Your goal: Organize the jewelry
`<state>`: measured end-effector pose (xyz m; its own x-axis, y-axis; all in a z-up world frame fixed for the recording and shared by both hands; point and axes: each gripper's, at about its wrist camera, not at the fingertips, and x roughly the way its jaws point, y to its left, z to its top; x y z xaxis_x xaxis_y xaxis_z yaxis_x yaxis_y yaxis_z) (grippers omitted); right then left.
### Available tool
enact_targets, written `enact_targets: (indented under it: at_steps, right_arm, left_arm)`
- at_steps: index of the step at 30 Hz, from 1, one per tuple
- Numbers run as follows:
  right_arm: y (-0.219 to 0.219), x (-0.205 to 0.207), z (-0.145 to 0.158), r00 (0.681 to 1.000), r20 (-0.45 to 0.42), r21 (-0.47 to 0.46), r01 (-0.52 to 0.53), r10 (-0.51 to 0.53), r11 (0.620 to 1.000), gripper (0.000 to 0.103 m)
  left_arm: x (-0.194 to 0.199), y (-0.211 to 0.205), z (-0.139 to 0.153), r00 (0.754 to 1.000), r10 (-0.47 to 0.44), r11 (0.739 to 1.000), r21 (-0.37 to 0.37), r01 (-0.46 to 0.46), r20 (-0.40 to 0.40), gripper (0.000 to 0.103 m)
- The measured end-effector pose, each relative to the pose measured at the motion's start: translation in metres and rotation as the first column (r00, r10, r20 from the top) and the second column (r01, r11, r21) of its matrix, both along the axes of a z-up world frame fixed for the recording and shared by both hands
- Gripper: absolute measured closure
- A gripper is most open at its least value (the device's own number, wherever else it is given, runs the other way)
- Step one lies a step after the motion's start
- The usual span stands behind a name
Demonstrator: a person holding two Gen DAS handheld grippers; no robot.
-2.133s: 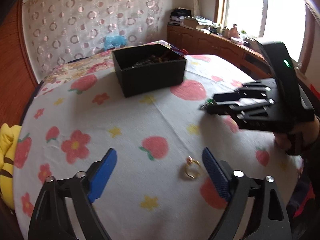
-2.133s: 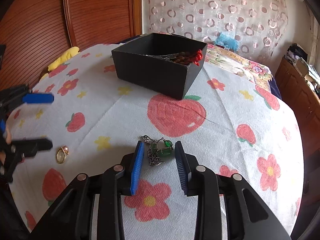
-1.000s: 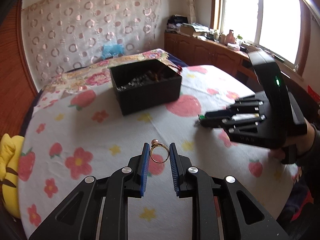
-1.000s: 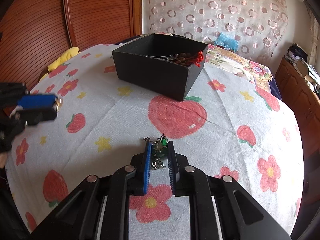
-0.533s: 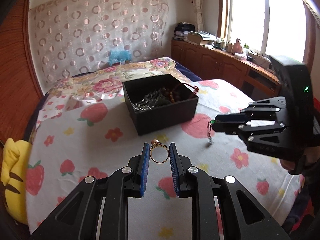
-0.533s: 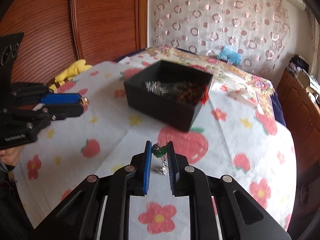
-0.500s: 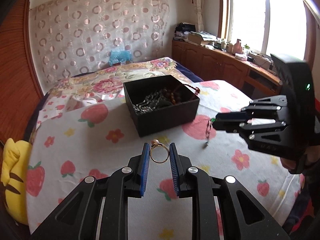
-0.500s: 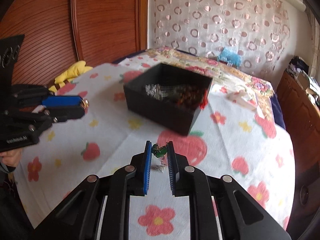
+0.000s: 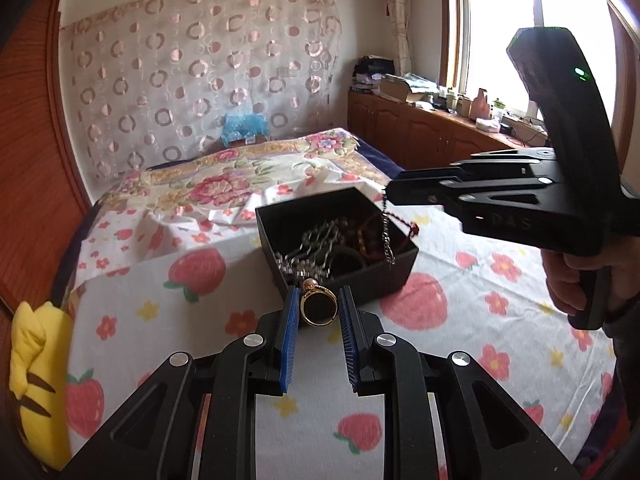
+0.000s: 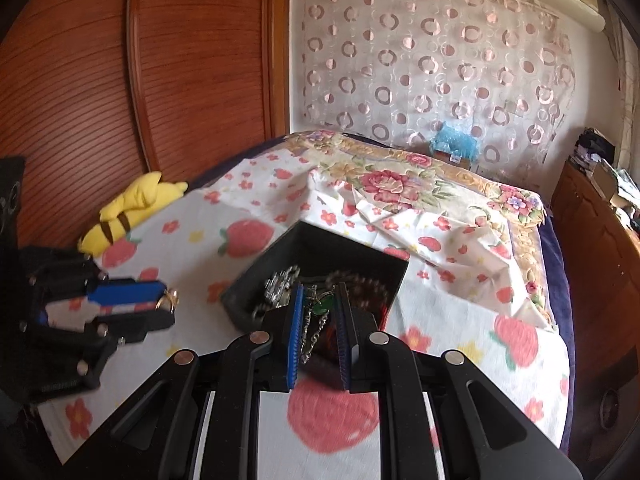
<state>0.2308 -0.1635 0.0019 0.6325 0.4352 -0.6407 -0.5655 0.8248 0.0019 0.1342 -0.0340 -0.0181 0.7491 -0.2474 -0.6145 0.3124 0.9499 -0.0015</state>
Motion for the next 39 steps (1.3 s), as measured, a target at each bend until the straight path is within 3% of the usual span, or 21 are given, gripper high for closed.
enact_targets:
  at_steps: [6, 11, 23, 24, 25, 26, 30, 32, 39]
  right_arm:
    - [0.000, 0.020, -0.005, 0.999, -0.016, 0.009, 0.043, -0.043, 0.999, 0.085]
    - [-0.014, 0.026, -0.015, 0.996, -0.057, 0.052, 0.069, -0.066, 0.996, 0.076]
    - [-0.047, 0.008, -0.032, 0.991, -0.077, 0.058, 0.114, -0.110, 0.992, 0.076]
    - [-0.050, 0.005, -0.033, 0.990, -0.076, 0.065, 0.120, -0.115, 0.991, 0.076]
    - [-0.054, 0.003, -0.034, 0.990, -0.074, 0.072, 0.129, -0.123, 0.989, 0.076]
    - [-0.056, 0.002, -0.035, 0.989, -0.077, 0.082, 0.136, -0.130, 0.987, 0.075]
    - [-0.067, -0.009, -0.041, 0.982, -0.073, 0.101, 0.178, -0.172, 0.979, 0.072]
    - [-0.072, -0.014, -0.042, 0.980, -0.069, 0.110, 0.193, -0.186, 0.975, 0.063]
    - [-0.076, -0.043, -0.036, 0.973, -0.008, 0.137, 0.230, -0.231, 0.964, 0.026]
  left_arm:
    - [0.016, -0.005, 0.006, 1.000, -0.001, 1.000, -0.006, 0.001, 0.002, 0.084]
    - [0.033, -0.008, 0.008, 1.000, 0.008, 1.000, 0.004, -0.008, 0.006, 0.084]
    - [0.073, -0.015, 0.001, 0.998, 0.057, 0.998, 0.009, -0.057, -0.012, 0.083]
    - [0.073, -0.015, 0.001, 0.998, 0.064, 0.998, 0.010, -0.063, -0.013, 0.070]
    - [0.073, -0.015, 0.001, 0.997, 0.072, 0.997, 0.009, -0.072, -0.013, 0.045]
    - [0.072, -0.013, 0.001, 0.997, 0.083, 0.997, 0.004, -0.082, -0.009, 0.032]
    - [0.064, -0.008, 0.001, 0.995, 0.098, 0.995, 0.001, -0.098, -0.011, 0.029]
    - [0.060, -0.008, 0.004, 0.994, 0.108, 0.994, 0.015, -0.108, 0.003, 0.018]
    - [0.038, 0.000, 0.016, 0.987, 0.154, 0.988, 0.023, -0.155, 0.046, 0.008]
